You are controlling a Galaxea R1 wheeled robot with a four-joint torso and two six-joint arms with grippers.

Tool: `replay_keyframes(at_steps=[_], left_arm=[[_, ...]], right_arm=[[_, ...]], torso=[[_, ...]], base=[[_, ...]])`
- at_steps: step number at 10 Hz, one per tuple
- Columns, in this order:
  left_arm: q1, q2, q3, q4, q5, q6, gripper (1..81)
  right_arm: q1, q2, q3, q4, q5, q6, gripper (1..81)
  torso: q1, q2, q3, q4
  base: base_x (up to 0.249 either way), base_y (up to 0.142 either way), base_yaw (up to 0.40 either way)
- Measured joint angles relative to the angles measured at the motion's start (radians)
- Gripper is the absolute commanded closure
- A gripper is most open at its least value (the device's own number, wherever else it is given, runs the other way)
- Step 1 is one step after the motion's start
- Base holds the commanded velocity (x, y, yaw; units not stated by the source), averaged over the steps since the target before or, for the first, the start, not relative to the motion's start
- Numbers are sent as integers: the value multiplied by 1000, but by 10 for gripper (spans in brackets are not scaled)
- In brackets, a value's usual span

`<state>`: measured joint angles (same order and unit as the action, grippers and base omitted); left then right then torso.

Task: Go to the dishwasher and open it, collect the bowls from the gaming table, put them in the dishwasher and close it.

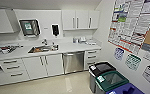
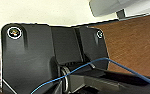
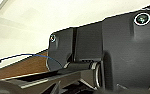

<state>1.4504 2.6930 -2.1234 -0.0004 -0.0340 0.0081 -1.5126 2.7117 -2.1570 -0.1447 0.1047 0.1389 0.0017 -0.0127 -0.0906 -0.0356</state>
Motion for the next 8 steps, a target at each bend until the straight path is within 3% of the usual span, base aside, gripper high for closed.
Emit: replay_keyframes(at_steps=[8], left_arm=[[4,-1,-2,0,3,0,10]], right_arm=[[-3,0,-6,-1,-2,-1,10]], torso=[[-2,0,0,0]], base=[[108,0,0]])
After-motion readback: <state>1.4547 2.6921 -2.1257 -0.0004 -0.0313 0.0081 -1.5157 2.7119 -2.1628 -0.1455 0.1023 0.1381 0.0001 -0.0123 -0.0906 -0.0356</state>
